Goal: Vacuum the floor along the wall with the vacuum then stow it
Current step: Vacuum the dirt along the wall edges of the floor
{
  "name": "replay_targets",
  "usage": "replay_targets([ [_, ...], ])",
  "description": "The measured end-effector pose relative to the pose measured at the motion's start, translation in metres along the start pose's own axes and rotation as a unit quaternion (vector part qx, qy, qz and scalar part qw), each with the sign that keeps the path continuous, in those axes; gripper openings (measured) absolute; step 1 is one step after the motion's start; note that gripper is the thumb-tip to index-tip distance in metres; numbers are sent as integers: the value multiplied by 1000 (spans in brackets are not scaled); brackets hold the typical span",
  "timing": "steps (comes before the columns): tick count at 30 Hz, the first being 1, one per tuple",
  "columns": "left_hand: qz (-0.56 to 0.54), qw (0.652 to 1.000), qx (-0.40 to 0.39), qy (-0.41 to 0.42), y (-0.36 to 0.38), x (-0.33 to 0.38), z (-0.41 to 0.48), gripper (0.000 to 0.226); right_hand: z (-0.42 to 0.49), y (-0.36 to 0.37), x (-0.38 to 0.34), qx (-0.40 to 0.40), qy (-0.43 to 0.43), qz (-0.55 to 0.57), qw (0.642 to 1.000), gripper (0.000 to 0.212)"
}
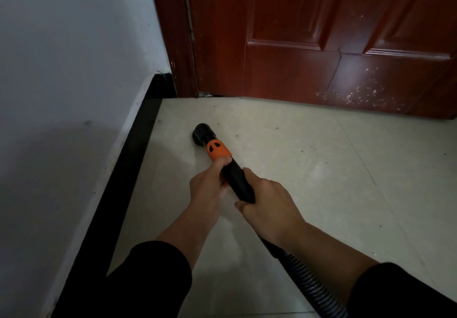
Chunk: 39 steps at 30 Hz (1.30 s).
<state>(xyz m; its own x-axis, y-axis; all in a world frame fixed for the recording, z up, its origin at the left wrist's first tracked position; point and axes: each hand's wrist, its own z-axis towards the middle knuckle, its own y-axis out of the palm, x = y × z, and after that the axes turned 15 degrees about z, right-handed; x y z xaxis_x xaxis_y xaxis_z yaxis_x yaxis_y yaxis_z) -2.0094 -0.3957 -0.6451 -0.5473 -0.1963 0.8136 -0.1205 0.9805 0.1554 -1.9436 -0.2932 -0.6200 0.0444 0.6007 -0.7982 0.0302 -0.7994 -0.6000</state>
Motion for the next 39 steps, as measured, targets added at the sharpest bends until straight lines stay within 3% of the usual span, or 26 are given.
replay_targets([
  [11,52,998,36,18,-29,0,-9,12,-3,12,-13,-45,-8,45,998,23],
  [17,29,999,37,26,-35,-1,-19,12,-9,11,-17,-63,-9,55,996,22],
  [39,10,999,-36,-17,26,-16,-48,10,-43,-43,16,-9,21,-2,1000,25],
])
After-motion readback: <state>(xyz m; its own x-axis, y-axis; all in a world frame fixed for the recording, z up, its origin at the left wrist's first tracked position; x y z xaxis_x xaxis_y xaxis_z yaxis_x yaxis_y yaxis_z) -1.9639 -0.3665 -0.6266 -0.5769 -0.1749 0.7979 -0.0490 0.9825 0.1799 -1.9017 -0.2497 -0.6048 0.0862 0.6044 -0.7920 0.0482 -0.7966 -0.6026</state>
